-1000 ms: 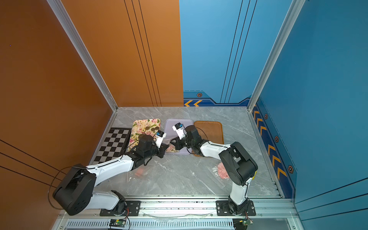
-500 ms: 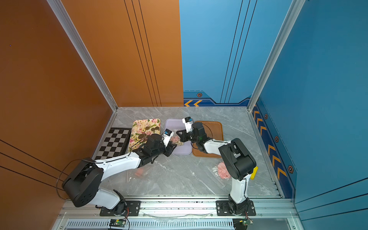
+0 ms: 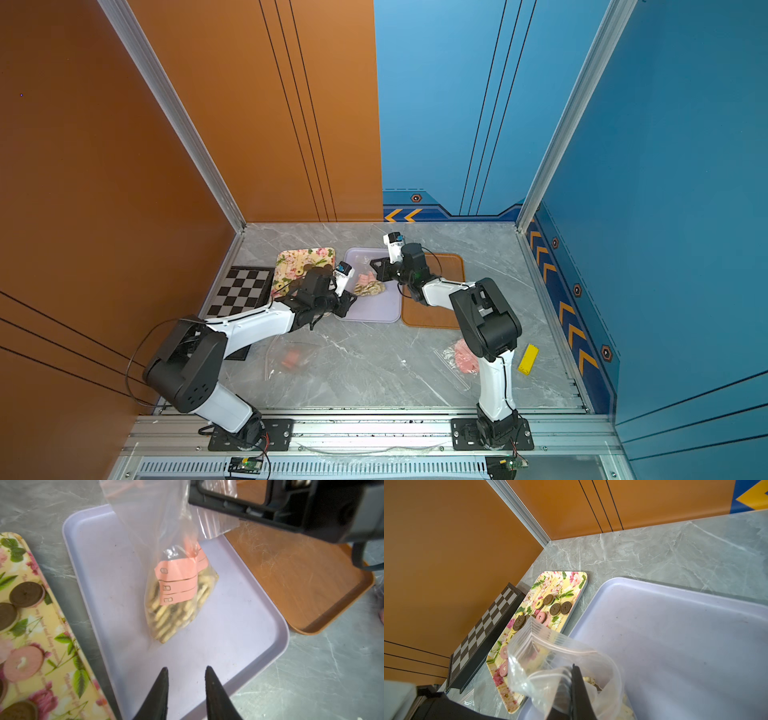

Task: Pour cookies out of the ziploc bag
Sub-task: 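Place the ziploc bag on the tray, then pour the cookies out of the ziploc bag onto the tray.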

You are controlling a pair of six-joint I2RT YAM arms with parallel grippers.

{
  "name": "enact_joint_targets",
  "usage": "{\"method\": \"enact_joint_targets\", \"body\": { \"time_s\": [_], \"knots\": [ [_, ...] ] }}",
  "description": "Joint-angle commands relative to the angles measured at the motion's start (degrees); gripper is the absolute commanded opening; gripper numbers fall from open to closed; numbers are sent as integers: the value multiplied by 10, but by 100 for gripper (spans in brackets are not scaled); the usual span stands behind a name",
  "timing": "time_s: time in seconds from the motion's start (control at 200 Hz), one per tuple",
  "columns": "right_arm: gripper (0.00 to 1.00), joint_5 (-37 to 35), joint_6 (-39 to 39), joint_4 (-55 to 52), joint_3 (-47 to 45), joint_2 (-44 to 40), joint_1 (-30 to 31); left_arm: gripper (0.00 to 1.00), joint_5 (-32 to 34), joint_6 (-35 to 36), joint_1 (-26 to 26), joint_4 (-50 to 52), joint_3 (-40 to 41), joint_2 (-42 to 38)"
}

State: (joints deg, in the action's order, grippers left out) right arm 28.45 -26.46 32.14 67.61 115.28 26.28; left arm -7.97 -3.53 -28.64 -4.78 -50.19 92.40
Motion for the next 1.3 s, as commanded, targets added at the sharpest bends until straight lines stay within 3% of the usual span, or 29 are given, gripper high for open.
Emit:
{"method": "enact_joint_targets", "body": {
  "time_s": [0.0, 0.28, 1.146, 1.296],
  "knots": [
    [0, 14, -16, 6, 12, 28, -6, 32, -35, 30, 12, 52, -24, 19],
    [0, 5, -18, 10, 11, 32, -8, 29, -51, 48, 25, 56, -43, 71],
    [0, 29, -30, 8, 22, 53, -12, 34, 20, 84, 27, 63, -116, 160],
    [0, 29, -31, 8, 21, 52, -14, 20, 9, 93, 24, 68, -118, 161]
  ]
}}
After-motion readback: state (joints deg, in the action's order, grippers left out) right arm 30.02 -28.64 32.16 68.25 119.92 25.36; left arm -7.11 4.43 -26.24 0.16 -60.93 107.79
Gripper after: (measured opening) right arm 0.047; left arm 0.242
